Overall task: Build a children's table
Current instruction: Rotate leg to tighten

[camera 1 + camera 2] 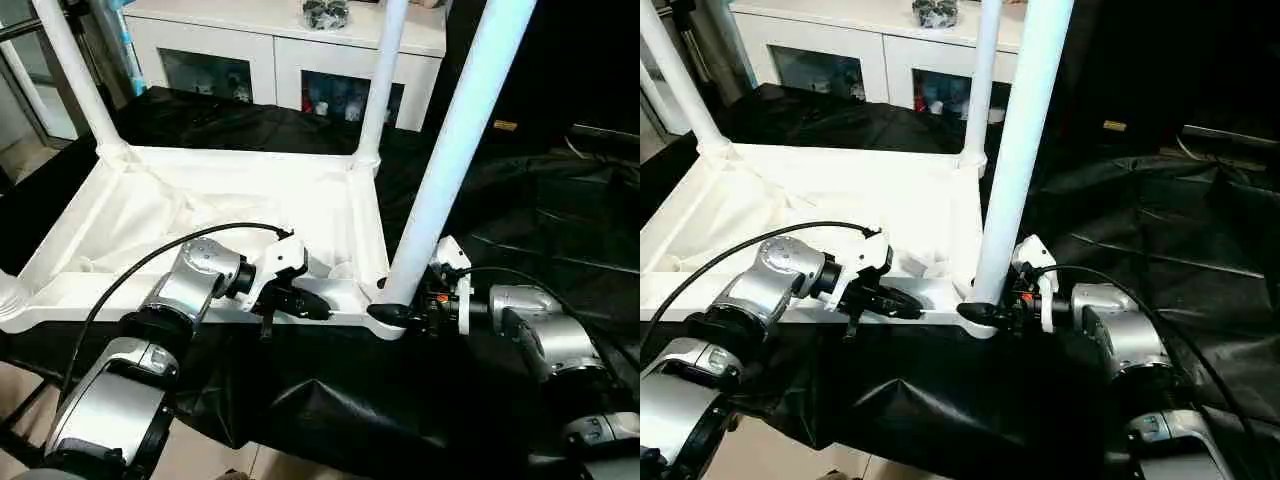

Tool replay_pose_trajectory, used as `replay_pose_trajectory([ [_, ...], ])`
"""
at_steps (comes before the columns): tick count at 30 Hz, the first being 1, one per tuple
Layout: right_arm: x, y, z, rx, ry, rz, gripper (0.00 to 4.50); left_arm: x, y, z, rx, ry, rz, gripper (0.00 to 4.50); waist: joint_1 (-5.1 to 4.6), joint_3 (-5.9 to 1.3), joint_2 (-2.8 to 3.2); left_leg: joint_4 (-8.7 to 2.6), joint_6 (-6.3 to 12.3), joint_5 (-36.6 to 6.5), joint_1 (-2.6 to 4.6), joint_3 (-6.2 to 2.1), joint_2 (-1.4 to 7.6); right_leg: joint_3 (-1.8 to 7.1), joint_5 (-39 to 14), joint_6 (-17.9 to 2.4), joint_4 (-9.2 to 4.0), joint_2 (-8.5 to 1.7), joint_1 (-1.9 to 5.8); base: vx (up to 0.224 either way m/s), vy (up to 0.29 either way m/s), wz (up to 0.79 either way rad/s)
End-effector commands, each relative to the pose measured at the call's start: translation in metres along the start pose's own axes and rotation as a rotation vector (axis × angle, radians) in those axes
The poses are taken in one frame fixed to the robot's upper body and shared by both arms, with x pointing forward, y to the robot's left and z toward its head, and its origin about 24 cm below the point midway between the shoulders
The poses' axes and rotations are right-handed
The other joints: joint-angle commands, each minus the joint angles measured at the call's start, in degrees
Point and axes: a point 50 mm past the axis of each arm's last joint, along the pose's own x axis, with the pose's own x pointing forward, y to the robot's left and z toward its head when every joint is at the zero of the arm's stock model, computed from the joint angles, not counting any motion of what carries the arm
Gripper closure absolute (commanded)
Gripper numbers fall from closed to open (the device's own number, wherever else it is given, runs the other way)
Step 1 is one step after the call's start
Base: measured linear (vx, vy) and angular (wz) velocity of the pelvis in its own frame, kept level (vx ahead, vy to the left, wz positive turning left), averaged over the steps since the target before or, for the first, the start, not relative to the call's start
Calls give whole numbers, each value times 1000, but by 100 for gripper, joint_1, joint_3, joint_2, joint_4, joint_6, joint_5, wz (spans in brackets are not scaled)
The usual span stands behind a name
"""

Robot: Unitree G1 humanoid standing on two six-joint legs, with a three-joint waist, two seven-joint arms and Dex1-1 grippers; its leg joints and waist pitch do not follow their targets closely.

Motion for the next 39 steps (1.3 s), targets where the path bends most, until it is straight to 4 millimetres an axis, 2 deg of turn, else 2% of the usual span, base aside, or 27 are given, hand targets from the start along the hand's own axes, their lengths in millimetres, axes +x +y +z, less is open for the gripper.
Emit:
replay_pose_trajectory([
  [1, 13, 11, -14, 54, 39, 80, 175, 10, 0, 13, 43, -44, -7, 450, 8, -345, 24, -336, 268, -1221, 93, 4, 59, 130, -402, -1587, -312, -199, 276, 0, 0, 0],
  [5, 16, 10, -14, 56, 15, 30, 186, 14, 3, 16, 32, -70, 46, 450, 31, -334, 20, -347, 196, -1364, 104, 3, 62, 135, -655, -1532, -339, -208, 264, 0, 0, 0],
  [6, 19, 5, -14, 62, -4, -49, 187, 18, 6, 20, 25, -86, 87, 450, 36, -327, 9, -351, 164, -1402, 105, 5, 63, 139, -752, -1497, -348, -208, 252, 0, 0, 0],
  [7, 20, 5, -14, 62, -5, -55, 188, 18, 6, 20, 25, -87, 90, 450, 36, -327, 9, -351, 164, -1402, 105, 5, 63, 139, -752, -1497, -348, -208, 252, 0, 0, 0],
  [9, 24, -3, -16, 82, -14, -162, 190, 23, 9, 23, 20, -98, 132, 450, 21, -319, 9, -365, 51, -1538, 122, -5, 53, 145, -1116, -1399, -384, -222, 225, 0, 0, 0],
  [11, 29, -10, -18, 105, -13, -284, 192, 29, 10, 26, 16, -107, 162, 450, -46, -316, 1, -385, -50, -1586, 102, -32, 31, 144, -1395, -1279, -404, -227, 227, 0, 0, 0],
  [13, 36, -17, -21, 152, -16, -425, 194, 39, 13, 32, 3, -129, 212, 450, -115, -308, -2, -386, -79, -1688, 114, -32, 25, 150, -1541, -1234, -434, -222, 199, 0, 0, 0],
  [14, 37, -19, -22, 161, -18, -465, 194, 41, 13, 33, 0, -136, 221, 450, -145, -309, -5, -395, -80, -1736, 103, -47, 16, 139, -1662, -1185, -454, -215, 218, 0, 0, 0],
  [15, 38, -20, -22, 166, -20, -480, 194, 42, 13, 34, -1, -138, 224, 450, -146, -311, 0, -390, -72, -1747, 111, -42, 21, 143, -1671, -1171, -459, -220, 206, 0, 0, 0],
  [16, 42, -24, -24, 196, -31, -574, 194, 48, 13, 37, -10, -148, 243, 450, -173, -308, 8, -389, -73, -1768, 111, -40, 25, 154, -1673, -1169, -460, -226, 187, 0, 0, 0],
  [19, 49, -25, -25, 245, -50, -637, 194, 56, 13, 40, -15, -152, 261, 450, -213, -306, 7, -393, -60, -1807, 113, -40, 14, 150, -1715, -1132, -477, -208, 179, 0, 0, 0],
  [20, 58, -23, -22, 222, -75, -643, 194, 63, 11, 41, -16, -155, 274, 450, -224, -310, 10, -393, -26, -1807, 97, -46, 13, 145, -1716, -1115, -477, -208, 195, 0, 0, 0],
  [21, 58, -23, -22, 221, -76, -642, 160, 63, 11, 41, -16, -155, 274, 450, -225, -309, 17, -395, -25, -1801, 97, -47, 17, 145, -1697, -1111, -482, -212, 189, 0, 0, 0],
  [23, 66, -19, -16, 229, -118, -592, 126, 66, 10, 41, -15, -157, 280, 450, -233, -308, 10, -393, 16, -1864, 100, -43, 11, 141, -1710, -1107, -489, -199, 189, 0, 0, 0],
  [27, 65, -18, -9, 199, -149, -522, 97, 63, 11, 39, -7, -153, 275, 450, -229, -312, 11, -398, 81, -1790, 82, -42, 15, 144, -1492, -1156, -467, -192, 209, 0, 0, 0],
  [29, 62, -14, -4, 124, -139, -426, 73, 58, 10, 37, 7, -150, 243, 450, -220, -321, 6, -387, 126, -1740, 81, -39, 19, 144, -1371, -1193, -457, -195, 221, 0, 0, 0],
  [31, 55, -10, -3, 67, -119, -334, 73, 53, 7, 34, 20, -147, 195, 450, -205, -325, -16, -375, 206, -1630, 65, -34, 13, 140, -1181, -1235, -446, -190, 247, 0, 0, 0],
  [32, 51, -9, -3, 43, -110, -285, 73, 50, 6, 32, 28, -143, 172, 450, -189, -344, -5, -364, 290, -1395, 43, -33, 29, 140, -788, -1329, -390, -198, 277, 0, 0, 0],
  [33, 48, -7, -3, 24, -104, -246, 73, 48, 5, 30, 33, -138, 156, 450, -189, -344, -5, -364, 290, -1395, 43, -33, 29, 140, -788, -1329, -390, -198, 277, 0, 0, 0],
  [35, 42, -6, -3, 6, -98, -203, 73, 44, 3, 28, 38, -134, 132, 450, -150, -353, -10, -330, 406, -1154, 55, -5, 43, 128, -332, -1499, -332, -182, 280, 0, 0, 0],
  [36, 37, -4, -3, -5, -93, -160, 73, 41, 2, 26, 42, -127, 110, 450, -142, -356, -4, -326, 426, -1110, 57, 1, 44, 127, -264, -1537, -321, -181, 280, 0, 0, 0],
  [37, 35, -3, -3, -6, -91, -141, 73, 39, 2, 25, 44, -124, 100, 450, -99, -368, -7, -304, 499, -1027, 62, 9, 47, 126, -76, -1587, -298, -178, 296, 0, 0, 0],
  [39, 27, -1, -4, -12, -82, -76, 73, 33, 0, 21, 54, -111, 64, 450, -71, -361, -13, -308, 572, -971, 61, 15, 53, 124, 14, -1638, -289, -185, 292, 0, 0, 0],
])
